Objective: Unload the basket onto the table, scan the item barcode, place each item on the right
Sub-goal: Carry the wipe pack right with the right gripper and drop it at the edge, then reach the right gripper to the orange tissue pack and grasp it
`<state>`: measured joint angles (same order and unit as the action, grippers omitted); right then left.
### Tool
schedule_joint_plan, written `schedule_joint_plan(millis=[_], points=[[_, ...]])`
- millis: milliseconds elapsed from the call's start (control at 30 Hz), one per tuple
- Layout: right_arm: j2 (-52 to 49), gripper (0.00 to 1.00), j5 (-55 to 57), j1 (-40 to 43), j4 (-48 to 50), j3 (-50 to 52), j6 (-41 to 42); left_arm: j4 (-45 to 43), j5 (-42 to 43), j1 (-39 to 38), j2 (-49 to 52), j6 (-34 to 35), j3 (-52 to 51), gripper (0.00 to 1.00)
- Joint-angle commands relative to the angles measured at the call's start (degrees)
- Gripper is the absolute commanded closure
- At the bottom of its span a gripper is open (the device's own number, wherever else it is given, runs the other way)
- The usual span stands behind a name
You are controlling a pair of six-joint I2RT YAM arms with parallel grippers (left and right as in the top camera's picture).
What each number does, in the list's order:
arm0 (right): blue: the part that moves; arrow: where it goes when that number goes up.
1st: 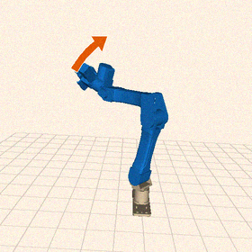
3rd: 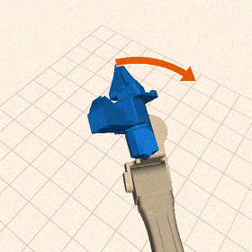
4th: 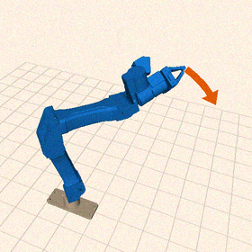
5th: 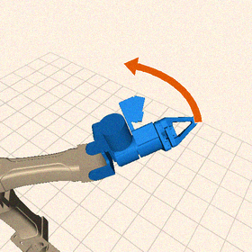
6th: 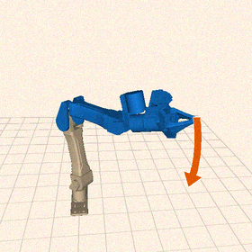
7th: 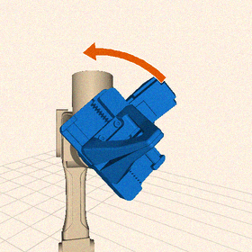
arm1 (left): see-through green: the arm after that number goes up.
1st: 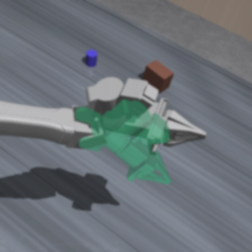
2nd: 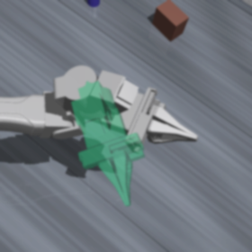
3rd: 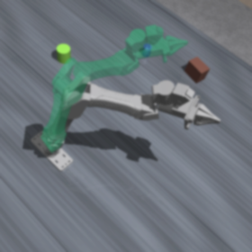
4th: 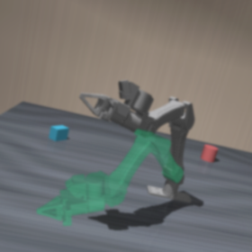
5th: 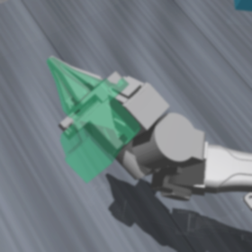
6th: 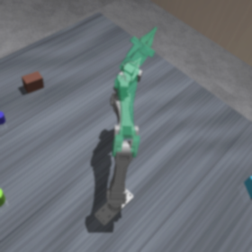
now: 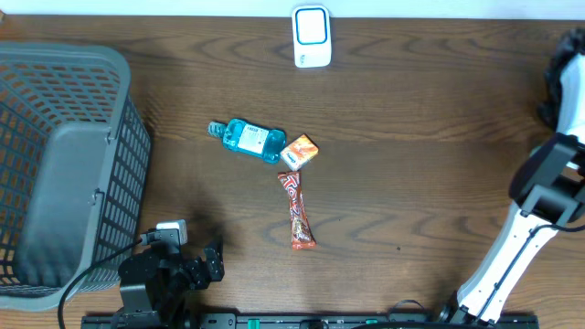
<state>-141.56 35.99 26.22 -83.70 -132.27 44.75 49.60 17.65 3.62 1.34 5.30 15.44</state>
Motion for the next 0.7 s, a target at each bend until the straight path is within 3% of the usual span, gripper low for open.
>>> schedule_joint_plan(millis=[0, 67, 100, 200, 300, 467, 667], points=[[0.79, 0.99, -0.50, 3.67, -1.11, -0.74, -0.22, 0.52, -0.20, -0.22, -0.31, -0.33, 0.09, 0.02], [1.66, 0.99, -2.19, 5.97, -2.08, -2.16, 0.35, 0.50, -0.20, -0.22, -0.31, -0.33, 0.09, 0.02], [2.14, 0.91, -4.39, 6.84, -2.27, -2.97, 0.42, 0.52, -0.20, -0.22, -0.31, -0.33, 0.09, 0.02], [5.03, 0.44, -15.61, 9.70, -2.91, -6.08, -0.76, 0.50, -0.20, -0.22, -0.31, -0.33, 0.09, 0.02], [8.74, 0.16, -25.35, 11.17, -2.91, -7.82, -3.45, 0.52, -0.20, -0.22, -0.31, -0.33, 0.09, 0.02], [16.79, 0.11, -37.97, 11.17, -3.74, -7.91, -3.85, 0.50, -0.20, -0.22, -0.31, -0.33, 0.09, 0.02], [23.12, 0.07, -58.16, 6.60, -6.40, -7.91, -11.39, 0.52, -0.20, -0.22, -0.31, -0.33, 0.09, 0.02]])
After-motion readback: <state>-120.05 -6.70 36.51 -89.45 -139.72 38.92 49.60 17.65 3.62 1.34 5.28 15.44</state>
